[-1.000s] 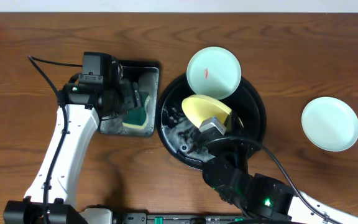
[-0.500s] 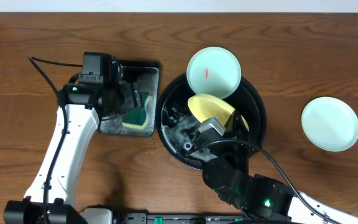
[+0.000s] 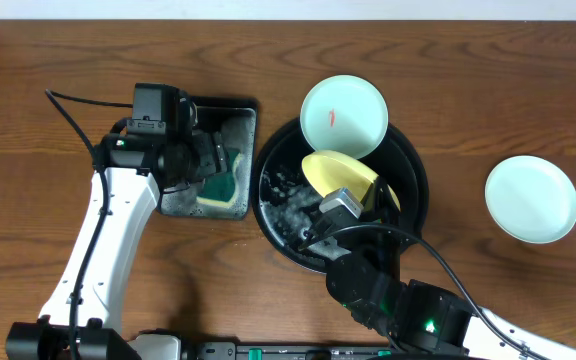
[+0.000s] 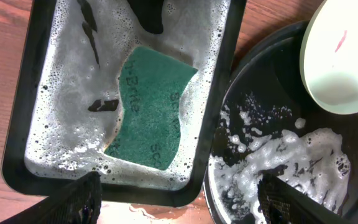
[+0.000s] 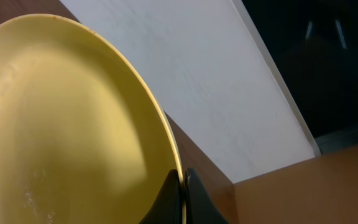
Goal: Clean dirty plates on tray and stack at the side
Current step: 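Lift the yellow plate with the right gripper, tilting it upright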
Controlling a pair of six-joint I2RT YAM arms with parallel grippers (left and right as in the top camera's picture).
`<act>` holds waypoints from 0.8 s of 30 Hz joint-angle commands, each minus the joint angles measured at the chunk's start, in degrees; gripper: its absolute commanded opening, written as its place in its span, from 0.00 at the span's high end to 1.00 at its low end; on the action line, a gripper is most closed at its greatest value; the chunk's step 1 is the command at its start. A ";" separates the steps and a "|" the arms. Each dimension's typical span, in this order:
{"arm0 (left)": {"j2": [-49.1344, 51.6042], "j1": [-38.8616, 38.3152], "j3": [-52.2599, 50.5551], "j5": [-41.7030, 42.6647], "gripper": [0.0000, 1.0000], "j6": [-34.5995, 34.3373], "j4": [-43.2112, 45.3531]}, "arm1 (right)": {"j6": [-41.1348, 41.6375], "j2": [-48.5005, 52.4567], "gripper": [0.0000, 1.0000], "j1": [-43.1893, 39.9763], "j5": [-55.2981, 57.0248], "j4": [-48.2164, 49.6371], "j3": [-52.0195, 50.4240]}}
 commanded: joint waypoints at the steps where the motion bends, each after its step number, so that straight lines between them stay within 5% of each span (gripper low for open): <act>1: -0.20 0.15 -0.15 0.31 0.19 0.57 -0.15 | -0.24 -0.74 0.99 0.39 1.66 0.20 1.53; 24: -0.20 0.15 -0.15 0.31 0.19 0.57 -0.15 | -0.24 -0.74 0.99 0.39 2.54 0.15 1.53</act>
